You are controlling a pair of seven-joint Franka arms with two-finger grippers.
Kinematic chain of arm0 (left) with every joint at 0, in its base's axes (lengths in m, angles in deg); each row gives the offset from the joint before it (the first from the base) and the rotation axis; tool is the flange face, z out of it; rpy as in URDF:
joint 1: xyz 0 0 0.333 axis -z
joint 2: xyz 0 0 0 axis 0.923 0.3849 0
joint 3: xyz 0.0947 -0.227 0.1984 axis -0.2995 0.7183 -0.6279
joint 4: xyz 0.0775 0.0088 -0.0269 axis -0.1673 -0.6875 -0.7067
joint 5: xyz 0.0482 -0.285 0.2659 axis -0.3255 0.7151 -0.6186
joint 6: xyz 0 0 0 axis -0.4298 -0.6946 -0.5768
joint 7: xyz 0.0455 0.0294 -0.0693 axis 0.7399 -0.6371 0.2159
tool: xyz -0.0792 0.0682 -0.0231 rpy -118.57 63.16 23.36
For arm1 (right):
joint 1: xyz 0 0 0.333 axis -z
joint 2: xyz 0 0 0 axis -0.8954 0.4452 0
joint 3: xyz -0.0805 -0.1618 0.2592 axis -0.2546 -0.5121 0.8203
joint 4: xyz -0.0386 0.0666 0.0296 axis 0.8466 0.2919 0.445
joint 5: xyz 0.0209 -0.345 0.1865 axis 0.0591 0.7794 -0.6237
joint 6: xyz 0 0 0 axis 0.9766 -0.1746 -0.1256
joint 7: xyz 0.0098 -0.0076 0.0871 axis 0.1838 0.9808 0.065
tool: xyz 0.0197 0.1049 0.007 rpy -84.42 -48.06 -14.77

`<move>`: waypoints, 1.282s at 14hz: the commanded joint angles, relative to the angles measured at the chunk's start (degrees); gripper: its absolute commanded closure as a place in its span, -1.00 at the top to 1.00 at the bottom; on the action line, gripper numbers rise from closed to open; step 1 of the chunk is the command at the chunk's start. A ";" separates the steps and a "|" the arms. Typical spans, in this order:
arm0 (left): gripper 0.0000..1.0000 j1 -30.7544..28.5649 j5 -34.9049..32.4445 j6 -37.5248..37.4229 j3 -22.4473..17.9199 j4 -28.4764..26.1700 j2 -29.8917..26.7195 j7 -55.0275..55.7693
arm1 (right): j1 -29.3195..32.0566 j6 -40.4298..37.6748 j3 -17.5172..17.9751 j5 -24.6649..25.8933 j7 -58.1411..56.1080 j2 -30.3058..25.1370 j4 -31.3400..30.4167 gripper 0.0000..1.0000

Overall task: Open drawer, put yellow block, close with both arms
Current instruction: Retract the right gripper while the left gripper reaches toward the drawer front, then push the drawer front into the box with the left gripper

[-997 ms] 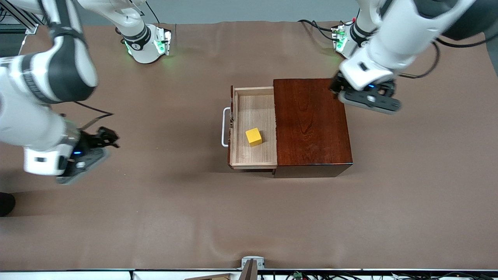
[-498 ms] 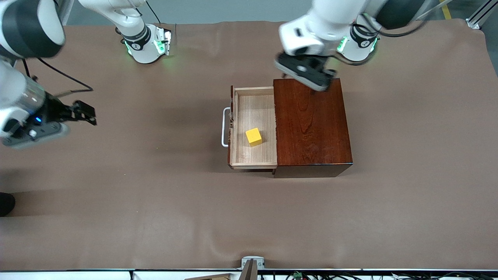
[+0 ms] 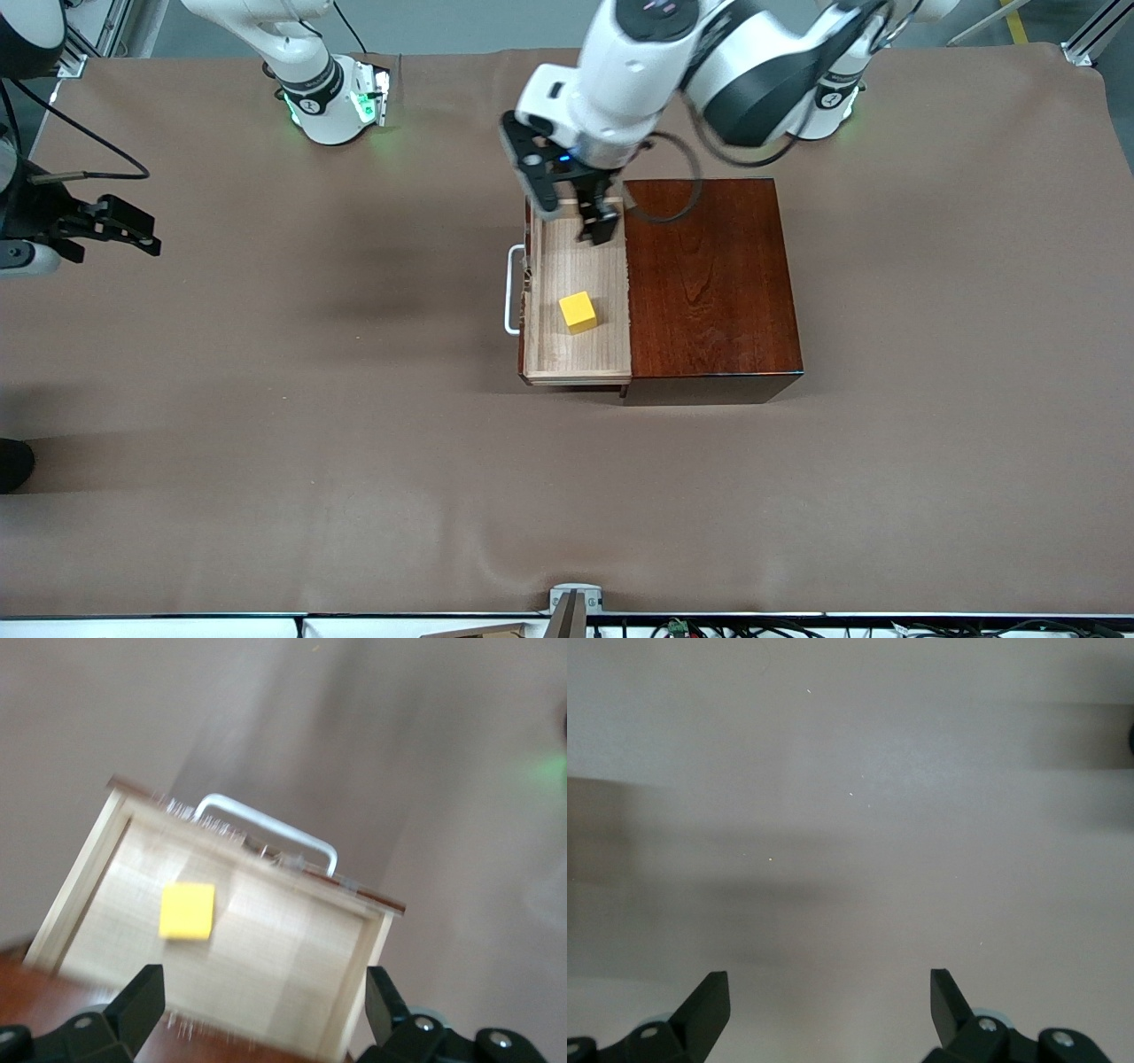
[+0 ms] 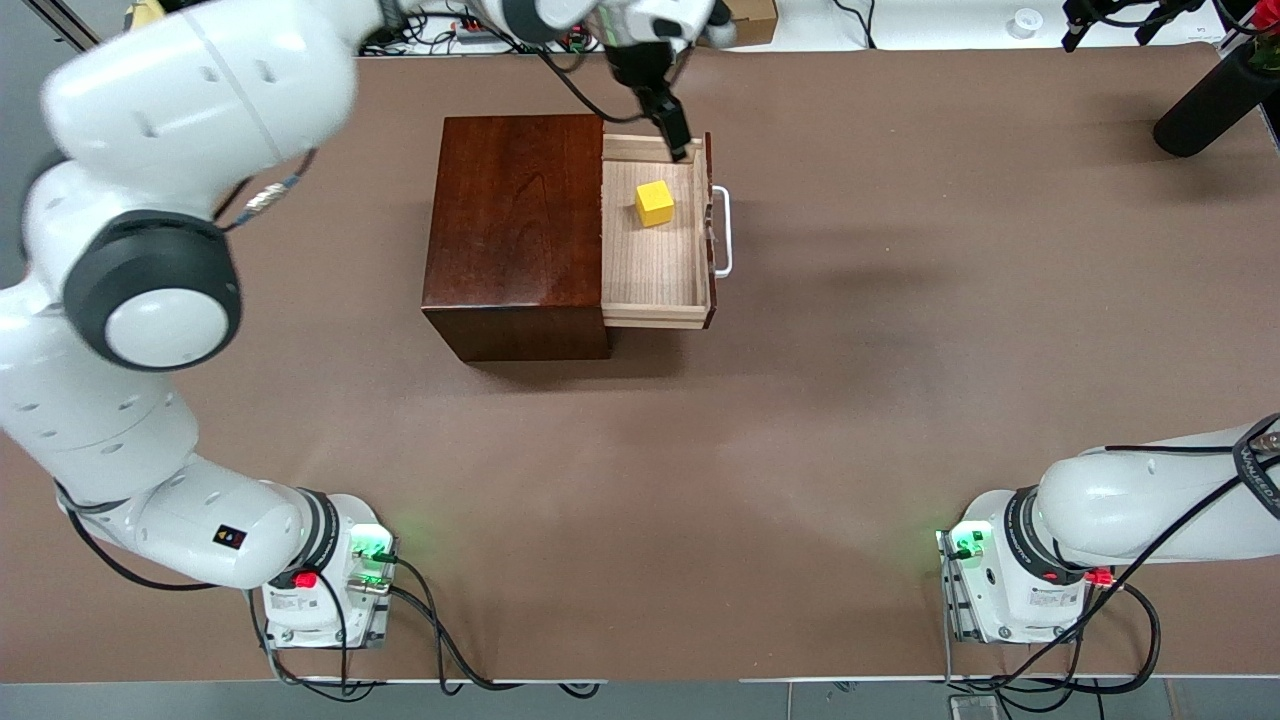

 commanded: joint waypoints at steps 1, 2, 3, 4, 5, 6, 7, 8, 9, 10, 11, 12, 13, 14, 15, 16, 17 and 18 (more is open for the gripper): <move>1.00 3.23 -1.49 4.65 -0.21 3.26 5.47 -4.34 | 1.22 -0.16 0.87 -1.03 1.90 -0.24 1.68 1.00; 1.00 4.37 -1.84 6.93 -1.17 3.26 7.23 -6.27 | 0.88 -0.95 0.87 -1.12 2.86 -0.14 1.69 1.00; 1.00 5.95 -2.02 8.87 -2.40 3.35 8.99 -8.73 | 0.87 -2.00 0.87 -1.12 3.65 -0.14 1.87 1.00; 1.00 8.14 -2.28 10.46 -4.50 4.05 10.74 -11.01 | 0.87 -2.18 0.96 -1.12 4.36 -0.05 1.87 1.00; 1.00 10.95 -2.29 10.91 -7.31 5.10 12.24 -12.51 | 0.87 -2.18 0.96 -1.12 4.80 -0.05 1.96 1.00; 1.00 14.02 -2.29 11.87 -10.64 5.54 13.47 -13.57 | 0.70 -2.10 0.96 -1.12 5.15 -0.05 2.05 1.00; 1.00 17.18 -2.29 13.88 -14.24 5.55 14.62 -14.02 | 0.61 -2.01 0.96 -1.03 5.42 -0.05 2.22 1.00; 1.00 20.17 -2.29 15.12 -17.58 5.55 15.50 -14.02 | 0.70 -2.10 0.87 -1.03 5.42 -0.05 2.57 1.00; 1.00 22.20 -2.29 15.39 -19.97 5.55 16.29 -14.11 | 0.87 -2.10 0.96 -1.03 5.42 -0.05 2.66 1.00; 1.00 23.27 -2.29 15.39 -21.56 5.55 16.82 -14.29 | 0.87 -2.10 0.87 -1.03 5.42 -0.05 2.66 1.00; 1.00 23.54 -2.29 15.48 -22.09 5.55 17.52 -15.07 | 0.87 -2.01 0.96 -1.03 5.42 -0.05 2.66 1.00; 1.00 23.54 -2.29 15.57 -22.19 5.55 18.05 -16.30 | 0.87 -2.01 0.96 -1.03 5.42 -0.05 2.66 1.00; 1.00 23.54 -2.29 15.57 -22.45 5.55 18.49 -17.79 | 0.79 -2.01 0.96 -1.03 5.42 0.04 2.66 1.00; 1.00 23.54 -2.29 15.57 -23.15 5.55 18.84 -18.33 | 0.70 -2.01 0.96 -1.03 5.42 0.04 2.66 1.00; 1.00 23.54 -2.29 15.57 -23.42 5.55 19.02 -18.42 | 0.70 -1.92 0.96 -1.03 5.42 0.04 2.66 1.00; 1.00 23.63 -2.37 15.48 -23.50 5.46 19.29 -18.42 | 0.79 -1.75 0.96 -1.03 5.42 0.04 2.66 1.00; 1.00 23.63 -2.37 15.13 -23.59 5.37 19.29 -18.33 | 0.79 -1.75 0.96 -1.03 5.33 0.04 2.66 1.00; 1.00 23.63 -2.46 14.78 -23.59 5.46 19.20 -18.33 | 0.79 -1.75 0.96 -1.03 5.33 0.04 2.66 1.00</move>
